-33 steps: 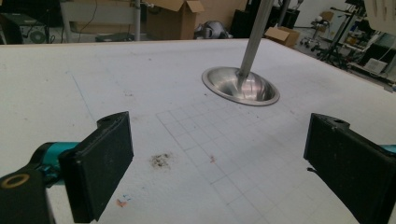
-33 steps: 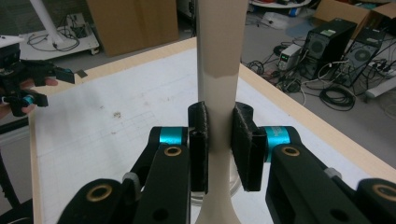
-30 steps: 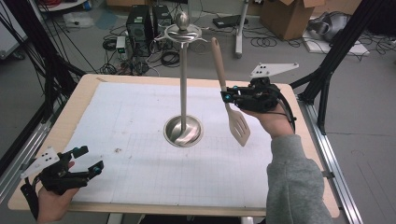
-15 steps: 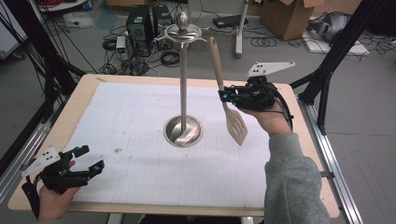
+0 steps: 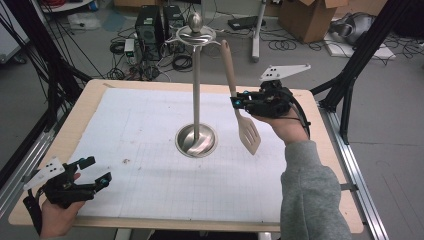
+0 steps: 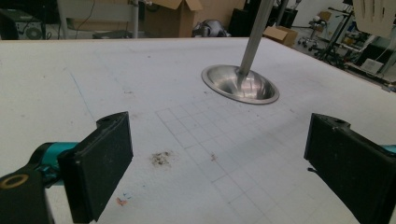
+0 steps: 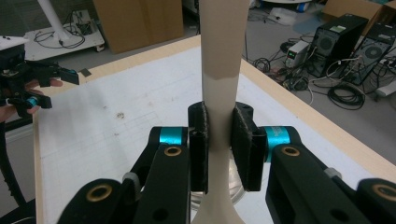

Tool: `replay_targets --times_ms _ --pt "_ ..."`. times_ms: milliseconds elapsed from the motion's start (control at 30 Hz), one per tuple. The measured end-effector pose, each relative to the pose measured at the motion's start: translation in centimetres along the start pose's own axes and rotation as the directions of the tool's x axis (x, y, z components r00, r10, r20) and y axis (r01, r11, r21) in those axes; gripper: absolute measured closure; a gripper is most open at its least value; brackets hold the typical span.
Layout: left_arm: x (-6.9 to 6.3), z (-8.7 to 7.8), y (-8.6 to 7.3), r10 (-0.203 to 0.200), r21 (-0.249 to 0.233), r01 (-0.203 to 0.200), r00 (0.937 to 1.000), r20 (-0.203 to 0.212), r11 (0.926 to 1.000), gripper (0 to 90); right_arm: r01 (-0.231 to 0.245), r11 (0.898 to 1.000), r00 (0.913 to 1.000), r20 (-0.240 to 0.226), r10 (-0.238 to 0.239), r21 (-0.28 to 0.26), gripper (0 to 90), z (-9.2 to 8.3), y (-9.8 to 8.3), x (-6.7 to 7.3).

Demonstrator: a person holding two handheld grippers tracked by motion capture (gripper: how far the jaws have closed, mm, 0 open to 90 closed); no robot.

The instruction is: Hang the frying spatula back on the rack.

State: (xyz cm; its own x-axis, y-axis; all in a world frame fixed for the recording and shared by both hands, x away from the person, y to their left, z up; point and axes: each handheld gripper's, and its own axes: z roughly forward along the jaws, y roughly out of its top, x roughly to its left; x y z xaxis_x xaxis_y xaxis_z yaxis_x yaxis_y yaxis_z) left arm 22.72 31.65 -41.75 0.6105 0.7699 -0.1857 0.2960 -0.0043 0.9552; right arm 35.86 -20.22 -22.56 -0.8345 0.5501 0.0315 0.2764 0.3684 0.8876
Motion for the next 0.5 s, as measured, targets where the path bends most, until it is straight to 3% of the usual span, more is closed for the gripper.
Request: replay_targets --times_ms 500 --pt "-0.03 -0.11 -0.07 -0.002 0.001 0.002 1.0 -0.004 1.0 8.3 -0.002 1.0 1.0 0.004 0.002 0.012 77.8 0.77 0.25 0.25"
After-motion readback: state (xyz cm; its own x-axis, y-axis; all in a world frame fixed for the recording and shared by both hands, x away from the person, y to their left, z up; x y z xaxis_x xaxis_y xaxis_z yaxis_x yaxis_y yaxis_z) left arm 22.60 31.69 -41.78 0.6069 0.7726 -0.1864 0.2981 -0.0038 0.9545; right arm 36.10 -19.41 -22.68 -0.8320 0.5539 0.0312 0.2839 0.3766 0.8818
